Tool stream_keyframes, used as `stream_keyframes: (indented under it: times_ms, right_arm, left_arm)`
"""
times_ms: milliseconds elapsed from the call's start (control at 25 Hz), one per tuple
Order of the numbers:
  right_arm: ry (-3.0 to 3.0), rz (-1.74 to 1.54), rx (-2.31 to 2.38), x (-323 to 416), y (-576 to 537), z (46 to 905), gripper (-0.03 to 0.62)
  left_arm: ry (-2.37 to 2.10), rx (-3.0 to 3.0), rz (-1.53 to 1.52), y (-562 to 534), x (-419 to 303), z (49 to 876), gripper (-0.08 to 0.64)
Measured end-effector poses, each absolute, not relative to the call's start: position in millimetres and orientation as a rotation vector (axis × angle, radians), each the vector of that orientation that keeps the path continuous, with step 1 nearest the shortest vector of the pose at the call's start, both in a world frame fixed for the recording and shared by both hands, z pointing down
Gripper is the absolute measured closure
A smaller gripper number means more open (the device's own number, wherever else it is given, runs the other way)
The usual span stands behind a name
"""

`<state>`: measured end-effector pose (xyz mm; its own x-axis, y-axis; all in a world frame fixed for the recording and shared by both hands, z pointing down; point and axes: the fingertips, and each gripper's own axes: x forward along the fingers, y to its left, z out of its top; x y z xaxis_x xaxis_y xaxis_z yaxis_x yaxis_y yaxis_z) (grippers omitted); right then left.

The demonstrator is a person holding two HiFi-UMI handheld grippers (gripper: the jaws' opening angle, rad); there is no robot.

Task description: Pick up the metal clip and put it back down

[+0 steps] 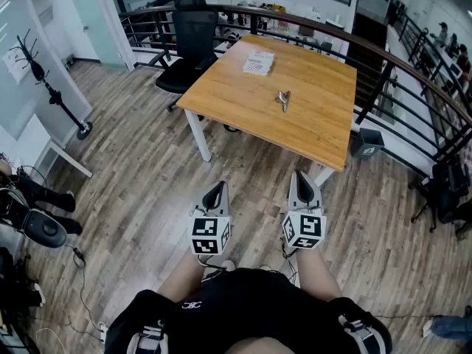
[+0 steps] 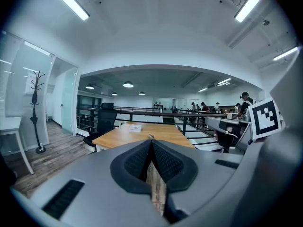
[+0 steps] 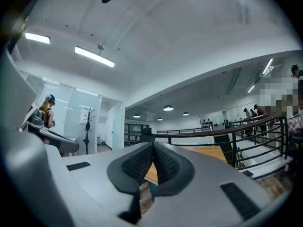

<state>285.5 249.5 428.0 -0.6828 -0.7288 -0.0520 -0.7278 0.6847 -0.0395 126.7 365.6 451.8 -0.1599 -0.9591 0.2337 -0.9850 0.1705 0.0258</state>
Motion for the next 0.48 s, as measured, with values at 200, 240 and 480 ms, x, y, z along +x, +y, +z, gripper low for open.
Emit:
stream_keyframes:
  times_ms: [200, 240, 480]
  right_arm:
    - [2.794, -0.006, -1.196, 283.0, 262.2, 418.9, 0.577]
    - [2.788, 0.000, -1.193, 281.8, 264.2, 417.1, 0.575]
    - [2.801, 0.025, -1.222, 270.8, 272.4, 412.9, 0.575]
  left_arm:
    - [-2.246, 1.906, 0.185, 372.7, 124.2, 446.8, 0.548]
    - [-2.247, 1.909, 0.183, 373.5, 122.9, 446.0, 0.548]
    - [-2.231, 1.947, 0.161, 375.8, 115.7, 439.4, 0.548]
